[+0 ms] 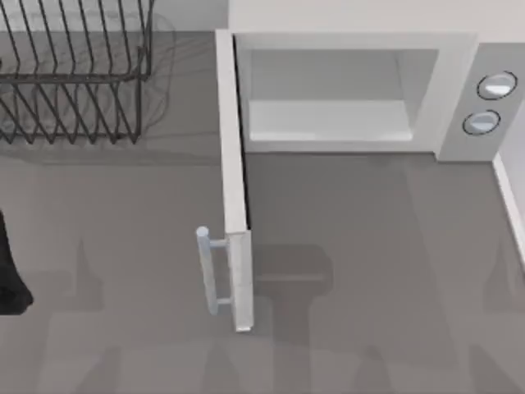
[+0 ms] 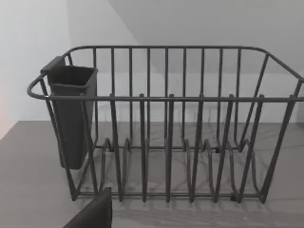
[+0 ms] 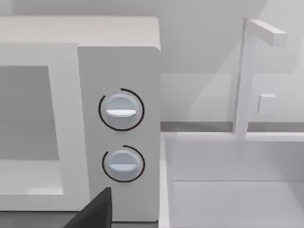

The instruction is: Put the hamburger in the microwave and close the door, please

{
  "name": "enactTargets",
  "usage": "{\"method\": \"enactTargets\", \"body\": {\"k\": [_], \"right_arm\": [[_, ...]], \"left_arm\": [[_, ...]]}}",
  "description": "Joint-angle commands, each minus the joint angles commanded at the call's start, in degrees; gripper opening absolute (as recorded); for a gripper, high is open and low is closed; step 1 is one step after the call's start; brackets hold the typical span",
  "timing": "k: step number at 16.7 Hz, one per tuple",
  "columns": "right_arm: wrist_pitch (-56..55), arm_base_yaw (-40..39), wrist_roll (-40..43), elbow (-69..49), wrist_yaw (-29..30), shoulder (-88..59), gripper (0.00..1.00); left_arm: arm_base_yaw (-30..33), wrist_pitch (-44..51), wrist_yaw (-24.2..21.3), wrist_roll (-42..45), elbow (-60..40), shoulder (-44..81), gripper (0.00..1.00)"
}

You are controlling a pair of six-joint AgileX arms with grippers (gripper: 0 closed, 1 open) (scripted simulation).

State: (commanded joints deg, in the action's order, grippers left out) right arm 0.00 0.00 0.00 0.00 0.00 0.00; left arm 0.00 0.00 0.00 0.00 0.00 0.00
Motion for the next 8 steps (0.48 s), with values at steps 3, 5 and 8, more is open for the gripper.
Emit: {"method": "enactTargets", "body": {"k": [3, 5, 8], "right_arm": [[0.5, 0.3, 0.7, -0.5, 0.0, -0.6, 1.00], [2.7, 1.4, 3.7, -2.7, 0.1, -3.6, 1.00], [8.8, 4.2, 12.9, -8.3, 0.1, -12.3, 1.00]], "left_arm": [[0.0, 0.0, 0.0, 0.0, 0.0, 0.0, 1.00], [0.0, 0.0, 0.0, 0.0, 0.0, 0.0, 1.00], [0.0, 0.0, 0.0, 0.0, 0.0, 0.0, 1.00]]}}
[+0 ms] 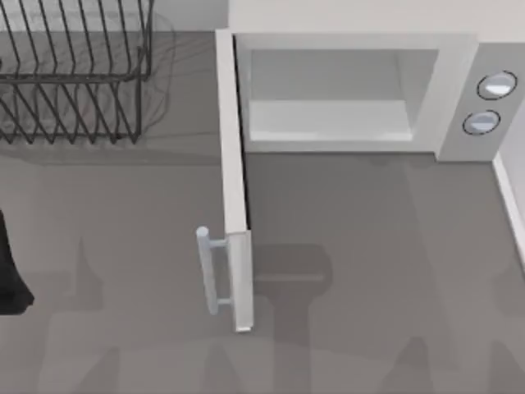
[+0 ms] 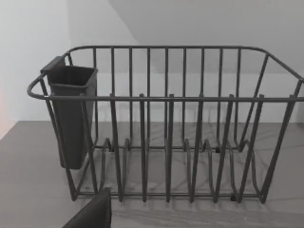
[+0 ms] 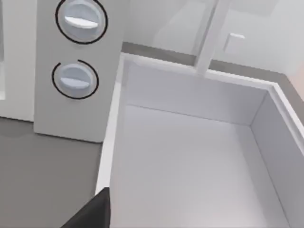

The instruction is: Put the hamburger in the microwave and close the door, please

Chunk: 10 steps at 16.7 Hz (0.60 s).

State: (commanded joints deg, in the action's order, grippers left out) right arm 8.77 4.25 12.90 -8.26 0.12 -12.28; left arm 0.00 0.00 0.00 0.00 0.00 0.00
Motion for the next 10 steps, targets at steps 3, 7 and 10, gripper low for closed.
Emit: {"method": "enactTargets", "body": {"k": [3, 7, 10], "right_arm": [[8.6, 3.8, 14.0, -7.0, -0.2, -12.8, 1.00], [22.1, 9.4, 36.6, -16.7, -0.5, -32.6, 1.00], [31.7, 13.5, 53.3, -23.7, -0.7, -47.0, 1.00]], "left_arm": [[0.0, 0.0, 0.0, 0.0, 0.0, 0.0, 1.00], [0.0, 0.0, 0.0, 0.0, 0.0, 0.0, 1.00], [0.0, 0.0, 0.0, 0.0, 0.0, 0.0, 1.00]]}}
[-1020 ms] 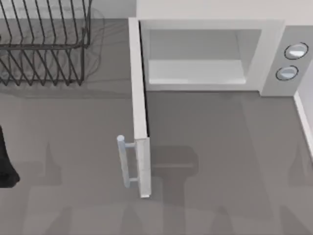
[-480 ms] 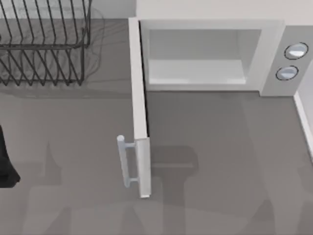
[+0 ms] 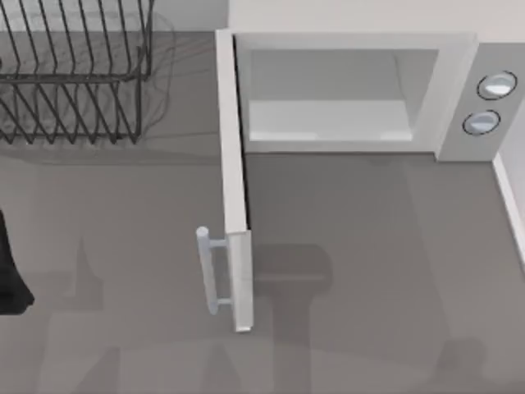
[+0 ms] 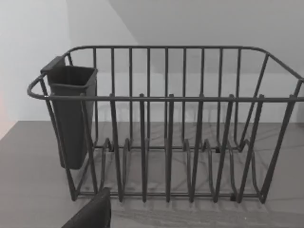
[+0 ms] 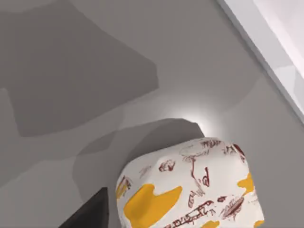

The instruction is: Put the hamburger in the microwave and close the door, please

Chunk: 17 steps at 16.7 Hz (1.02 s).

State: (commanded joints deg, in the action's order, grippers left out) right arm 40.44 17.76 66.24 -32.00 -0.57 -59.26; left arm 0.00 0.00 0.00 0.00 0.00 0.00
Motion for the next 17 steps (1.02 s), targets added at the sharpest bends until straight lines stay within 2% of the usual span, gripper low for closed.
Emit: {"method": "enactTargets", "body": {"k": [3, 7, 10, 17], "right_arm": [[7.7, 3.5, 13.4, -6.6, 0.0, -11.3, 1.00], [13.8, 6.7, 24.5, -13.4, 0.3, -20.3, 1.00], [15.1, 7.5, 27.4, -15.4, 0.4, -22.7, 1.00], [12.8, 7.3, 27.1, -13.9, 0.4, -23.8, 1.00]], "left_arm": [[0.0, 0.0, 0.0, 0.0, 0.0, 0.0, 1.00], [0.0, 0.0, 0.0, 0.0, 0.0, 0.0, 1.00], [0.0, 0.0, 0.0, 0.0, 0.0, 0.0, 1.00], [0.0, 0.0, 0.0, 0.0, 0.0, 0.0, 1.00]]}}
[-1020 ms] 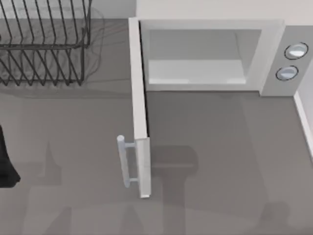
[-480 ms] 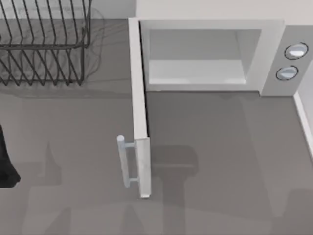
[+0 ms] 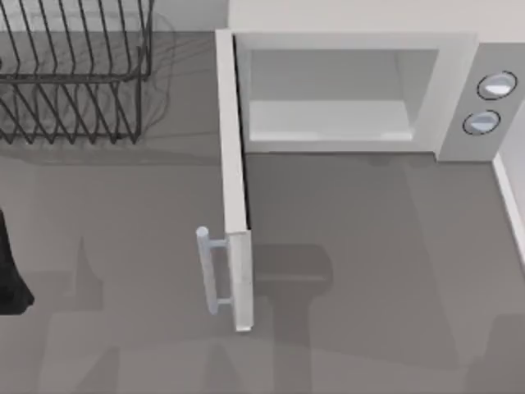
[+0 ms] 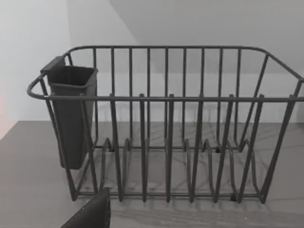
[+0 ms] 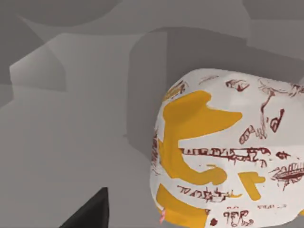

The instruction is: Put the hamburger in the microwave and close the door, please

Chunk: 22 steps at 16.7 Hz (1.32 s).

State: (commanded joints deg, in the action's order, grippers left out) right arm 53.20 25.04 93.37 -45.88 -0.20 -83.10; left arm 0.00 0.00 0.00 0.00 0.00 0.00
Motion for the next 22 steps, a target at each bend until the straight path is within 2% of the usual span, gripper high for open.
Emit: {"method": "enactTargets", "body": {"k": [7, 13, 22], "right_arm": [[-17.8, 0.0, -0.2, 8.3, 0.0, -8.8, 1.00], [-19.7, 0.0, -0.2, 9.4, 0.0, -10.0, 1.00], [-19.7, 0.0, -0.2, 9.4, 0.0, -10.0, 0.32]], "left_arm": [[0.0, 0.0, 0.0, 0.0, 0.0, 0.0, 1.00], [0.0, 0.0, 0.0, 0.0, 0.0, 0.0, 1.00], [0.0, 0.0, 0.0, 0.0, 0.0, 0.0, 1.00]]}}
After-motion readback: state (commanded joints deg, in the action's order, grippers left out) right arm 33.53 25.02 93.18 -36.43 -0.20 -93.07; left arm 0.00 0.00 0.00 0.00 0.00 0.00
